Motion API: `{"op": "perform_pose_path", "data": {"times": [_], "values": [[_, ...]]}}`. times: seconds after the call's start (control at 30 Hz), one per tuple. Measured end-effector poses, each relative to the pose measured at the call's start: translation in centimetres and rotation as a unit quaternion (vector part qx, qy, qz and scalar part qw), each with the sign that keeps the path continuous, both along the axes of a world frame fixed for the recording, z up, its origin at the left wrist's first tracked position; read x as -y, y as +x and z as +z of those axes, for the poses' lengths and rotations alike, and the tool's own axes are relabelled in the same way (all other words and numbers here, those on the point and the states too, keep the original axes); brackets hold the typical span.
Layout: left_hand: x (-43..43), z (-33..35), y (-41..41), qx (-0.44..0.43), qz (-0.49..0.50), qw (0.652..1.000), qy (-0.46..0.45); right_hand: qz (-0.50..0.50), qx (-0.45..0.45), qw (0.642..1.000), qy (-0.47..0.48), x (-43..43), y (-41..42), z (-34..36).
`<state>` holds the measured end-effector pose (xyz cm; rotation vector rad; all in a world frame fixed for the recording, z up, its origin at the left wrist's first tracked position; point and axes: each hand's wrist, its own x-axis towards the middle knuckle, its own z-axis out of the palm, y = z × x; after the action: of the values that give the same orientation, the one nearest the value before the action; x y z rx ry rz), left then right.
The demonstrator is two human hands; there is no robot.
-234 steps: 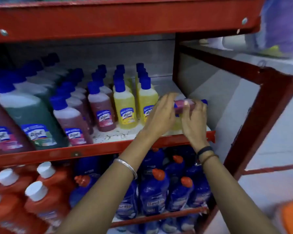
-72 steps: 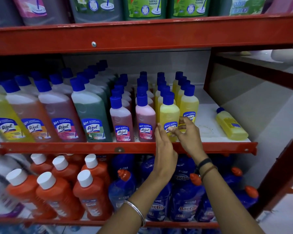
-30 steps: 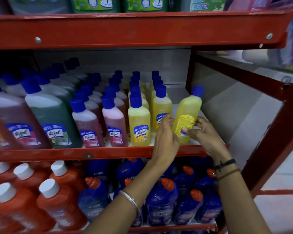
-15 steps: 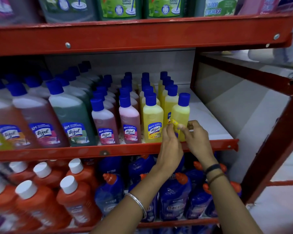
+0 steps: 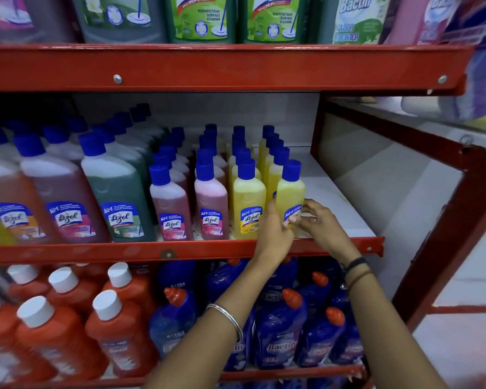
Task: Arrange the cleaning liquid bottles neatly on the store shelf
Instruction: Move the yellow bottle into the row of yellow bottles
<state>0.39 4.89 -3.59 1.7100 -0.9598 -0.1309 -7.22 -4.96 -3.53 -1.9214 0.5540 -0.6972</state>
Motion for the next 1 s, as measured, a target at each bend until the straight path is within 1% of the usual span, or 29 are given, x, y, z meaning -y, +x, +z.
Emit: {"op": "perform_pose_path", "data": {"times": [0.13,0.23,0.4,0.47,0.53,0.57,0.63,0.7,0.73,0.8,0.9,1.0], "values": [[-0.2,0.0,-0.6,0.008,0.015,1.0,0.02,-0.054,0.007,0.998,-0.035,-0.5,0.5,0.1],[-0.2,0.0,-0.7,0.01,0.013,1.0,0.022,-0.071,0.024,0.996,-0.042,-1.0,0.5,-0.3],[-0.8,-0.7,-0.9,0.015,0.021,0.999,0.022,-0.093,0.021,0.994,-0.056,-2.2,0.1,-0.6],[-1.4,-0.9,-0.9,0.037,0.023,0.999,0.03,-0.091,0.015,0.994,-0.056,-2.4,0.1,-0.5],[-2.6,-0.7,-1.0,0.083,0.042,0.995,0.036,-0.086,0.003,0.995,-0.046,-2.6,0.1,-0.4],[-3.2,-0.5,-1.0,0.12,0.064,0.99,0.025,-0.094,0.002,0.995,-0.041,-2.6,0.0,-0.4],[-4.6,0.9,-0.7,0.195,0.122,0.972,-0.045,-0.143,0.04,0.987,-0.057,-2.7,-0.1,-0.2],[-5.3,2.9,0.3,0.217,0.158,0.957,-0.107,-0.176,0.118,0.973,-0.088,-3.1,-0.1,1.1],[-5.3,4.1,1.1,0.214,0.163,0.957,-0.107,-0.171,0.147,0.969,-0.099,-3.3,-0.1,2.0],[-4.8,6.2,2.7,0.178,0.141,0.972,-0.066,-0.135,0.155,0.972,-0.109,-3.6,0.3,4.1],[-4.2,8.2,4.1,0.117,0.093,0.989,0.007,-0.06,0.099,0.985,-0.129,-3.4,1.2,6.3],[-4.3,9.0,4.4,0.108,0.076,0.989,0.065,-0.021,0.069,0.987,-0.141,-3.0,1.8,6.8]]}}
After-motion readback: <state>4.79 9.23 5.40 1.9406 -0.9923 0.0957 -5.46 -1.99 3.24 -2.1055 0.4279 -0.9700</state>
